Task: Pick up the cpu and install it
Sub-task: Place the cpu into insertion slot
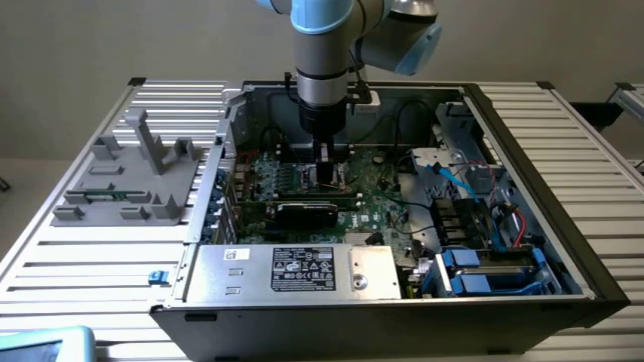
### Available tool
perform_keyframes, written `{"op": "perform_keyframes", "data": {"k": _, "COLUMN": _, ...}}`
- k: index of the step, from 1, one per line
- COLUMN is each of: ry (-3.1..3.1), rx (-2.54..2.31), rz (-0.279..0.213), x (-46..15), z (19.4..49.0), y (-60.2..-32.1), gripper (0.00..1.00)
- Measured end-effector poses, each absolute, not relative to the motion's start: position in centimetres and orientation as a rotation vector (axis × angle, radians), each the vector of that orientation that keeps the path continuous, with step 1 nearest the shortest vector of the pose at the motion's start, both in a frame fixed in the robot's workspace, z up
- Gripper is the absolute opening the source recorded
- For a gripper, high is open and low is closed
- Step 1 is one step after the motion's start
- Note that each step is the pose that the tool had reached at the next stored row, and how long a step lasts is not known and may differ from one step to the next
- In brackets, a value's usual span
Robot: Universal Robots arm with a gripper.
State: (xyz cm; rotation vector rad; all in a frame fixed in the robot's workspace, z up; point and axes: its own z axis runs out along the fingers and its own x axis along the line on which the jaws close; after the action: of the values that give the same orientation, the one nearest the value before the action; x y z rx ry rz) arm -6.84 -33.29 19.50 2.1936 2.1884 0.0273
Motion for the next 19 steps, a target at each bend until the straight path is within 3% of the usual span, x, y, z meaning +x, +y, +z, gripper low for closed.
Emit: {"op": "perform_keyframes", "data": {"k": 19, "ry": 2.188, "rx": 2.194, "rz": 0.035, "x": -6.1, "z": 26.0, "y": -33.8, "gripper": 0.64}}
